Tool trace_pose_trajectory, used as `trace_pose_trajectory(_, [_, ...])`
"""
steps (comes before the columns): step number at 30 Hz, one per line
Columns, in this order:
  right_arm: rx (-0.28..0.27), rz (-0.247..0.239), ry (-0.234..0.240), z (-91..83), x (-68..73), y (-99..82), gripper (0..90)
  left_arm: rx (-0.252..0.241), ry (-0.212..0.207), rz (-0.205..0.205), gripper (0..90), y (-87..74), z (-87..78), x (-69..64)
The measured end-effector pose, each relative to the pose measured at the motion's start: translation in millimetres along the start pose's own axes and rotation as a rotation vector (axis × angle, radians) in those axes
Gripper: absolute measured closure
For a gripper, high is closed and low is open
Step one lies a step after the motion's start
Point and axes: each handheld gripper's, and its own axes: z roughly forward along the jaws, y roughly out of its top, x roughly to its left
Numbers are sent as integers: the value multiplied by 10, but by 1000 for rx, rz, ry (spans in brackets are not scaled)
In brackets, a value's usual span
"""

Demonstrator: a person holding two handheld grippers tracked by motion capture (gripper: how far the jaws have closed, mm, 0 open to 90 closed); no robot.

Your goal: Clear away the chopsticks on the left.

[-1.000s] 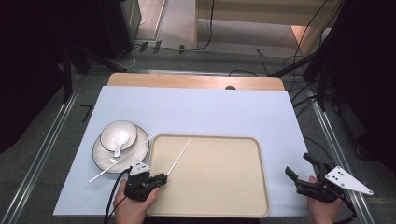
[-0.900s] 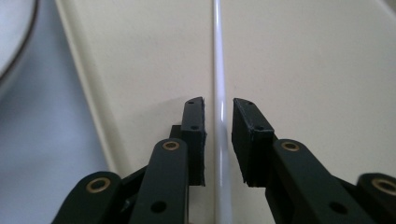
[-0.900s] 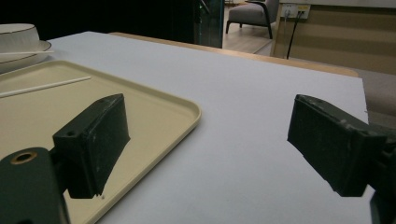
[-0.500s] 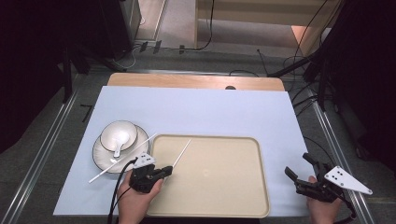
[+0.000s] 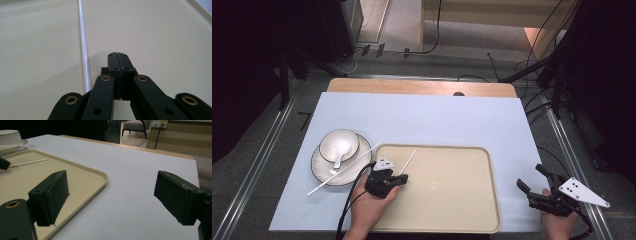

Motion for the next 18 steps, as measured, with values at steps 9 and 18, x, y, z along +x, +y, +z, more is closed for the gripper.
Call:
trace_pose_trajectory(9, [0,-4,-2,3,0,5,131,0,43,-51,900,28,28,111])
trace_pose_trajectory(18, [3,-1,-1,7,9,6,130,-27,79,-101,900,-16,-67,217])
